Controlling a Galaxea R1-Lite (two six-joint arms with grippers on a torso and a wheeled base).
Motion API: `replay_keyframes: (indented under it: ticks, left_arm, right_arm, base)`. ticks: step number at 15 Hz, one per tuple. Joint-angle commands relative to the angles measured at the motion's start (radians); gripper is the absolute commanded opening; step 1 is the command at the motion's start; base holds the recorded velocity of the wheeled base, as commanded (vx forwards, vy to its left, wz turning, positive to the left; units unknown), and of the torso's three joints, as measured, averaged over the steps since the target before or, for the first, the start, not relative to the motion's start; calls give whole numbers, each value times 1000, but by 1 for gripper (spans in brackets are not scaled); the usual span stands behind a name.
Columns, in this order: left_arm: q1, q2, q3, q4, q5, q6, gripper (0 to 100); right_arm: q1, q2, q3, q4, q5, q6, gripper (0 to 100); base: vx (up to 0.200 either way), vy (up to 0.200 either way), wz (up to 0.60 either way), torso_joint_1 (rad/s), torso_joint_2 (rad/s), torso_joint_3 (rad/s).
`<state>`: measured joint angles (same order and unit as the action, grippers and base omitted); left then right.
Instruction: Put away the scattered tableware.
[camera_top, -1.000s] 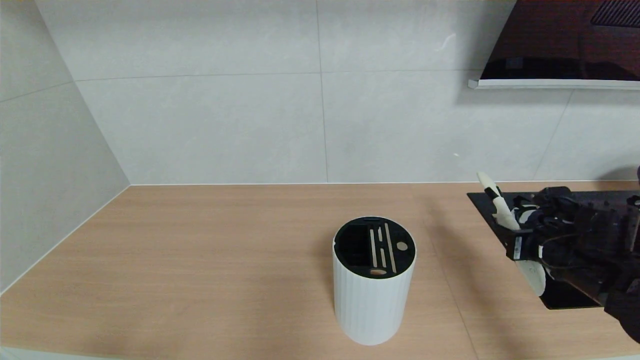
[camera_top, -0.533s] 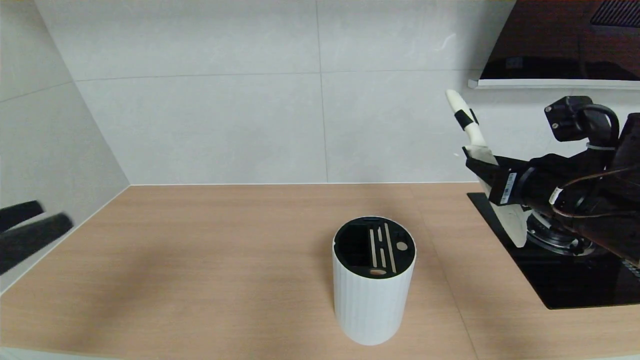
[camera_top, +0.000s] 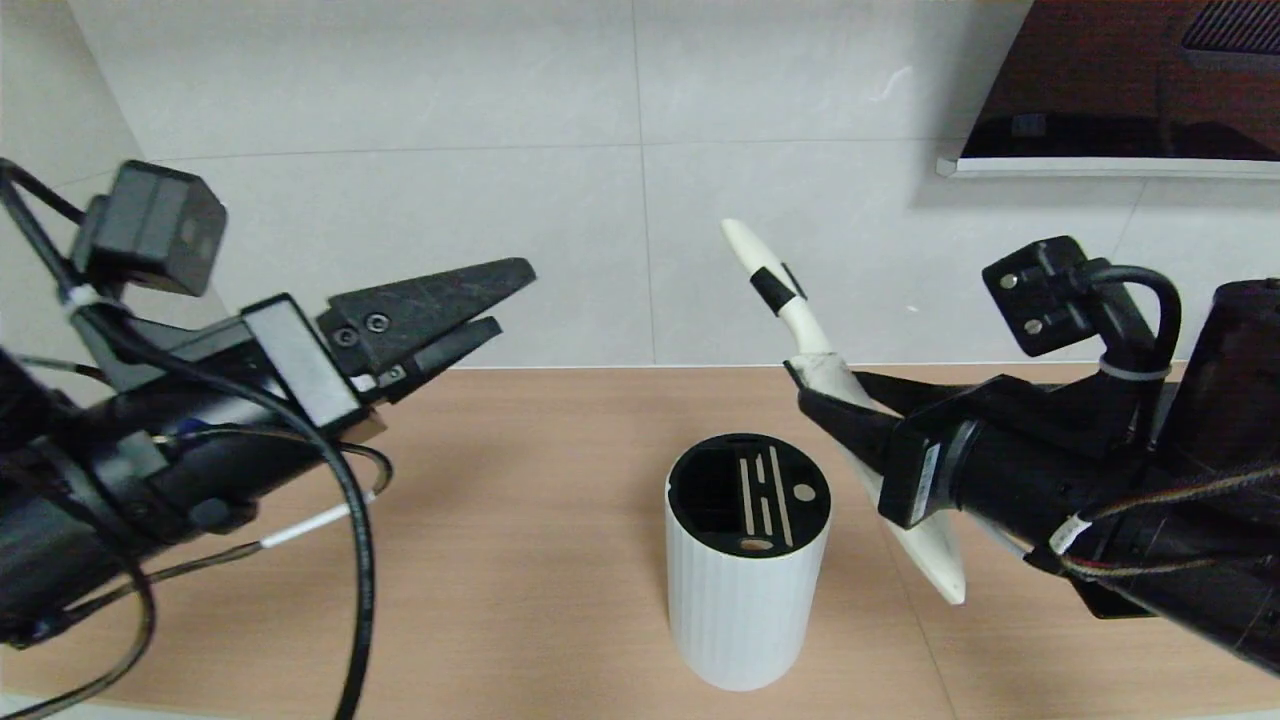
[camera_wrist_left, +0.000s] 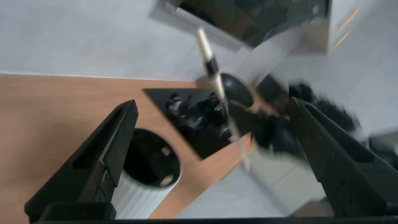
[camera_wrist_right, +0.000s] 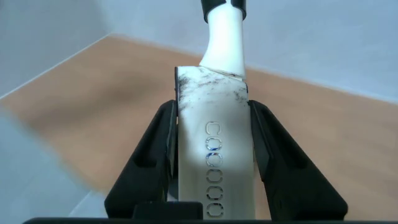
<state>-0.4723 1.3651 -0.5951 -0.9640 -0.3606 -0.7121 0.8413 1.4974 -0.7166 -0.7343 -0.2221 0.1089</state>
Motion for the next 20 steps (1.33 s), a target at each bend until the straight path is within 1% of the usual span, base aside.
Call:
replay_keyframes:
  ticks: [1,2,3,4,6,8,9,11,12,13,15,20]
  left_arm:
    - [-55,183,63,-134,9,-18,100]
    - [-75,216,69,-190,9,-20,100]
    - [-78,219,69,-197,9,-20,100]
    - [-112,273,57,-259,9,-18,100]
    - [-146,325,17,-275,8,-1,100]
    - [-173,345,9,-277,9,22,100]
    - [-193,358,-8,-277,9,28,100]
    - [-200,396,-71,-272,12,28,100]
    - [-200,427,-95,-272,26,30,100]
    - [-200,453,-112,-274,54,28,100]
    - [-200,479,-138,-274,111,28,100]
    - [-198,489,-164,-277,152,28,100]
  right_arm:
    - [47,32,8,-8,-2,15,0]
    - [47,33,9,-8,0,20,0]
    - [47,33,9,-8,0,20,0]
    - [50,44,9,-17,0,21,0]
    - [70,46,12,-34,-2,23,0]
    - [78,50,16,-34,-2,23,0]
    - [79,64,17,-36,-2,23,0]
    - [93,89,20,-65,-17,21,0]
    - [94,106,22,-88,-31,20,0]
    - [107,122,23,-108,-40,20,0]
    - [110,142,36,-140,-45,17,0]
    - [111,141,54,-146,-43,12,0]
  base:
    - [0,0,0,0,0,0]
    - [0,0,0,0,0,0]
    - [0,0,0,0,0,0]
    - [0,0,0,0,0,0]
    - [0,0,0,0,0,0]
    - [0,0,0,0,0,0]
    - [0,0,0,0,0,0]
    - [0,0,0,0,0,0]
    - [0,0,0,0,0,0]
    - [0,0,0,0,0,0]
    - [0,0,0,0,0,0]
    - [0,0,0,0,0,0]
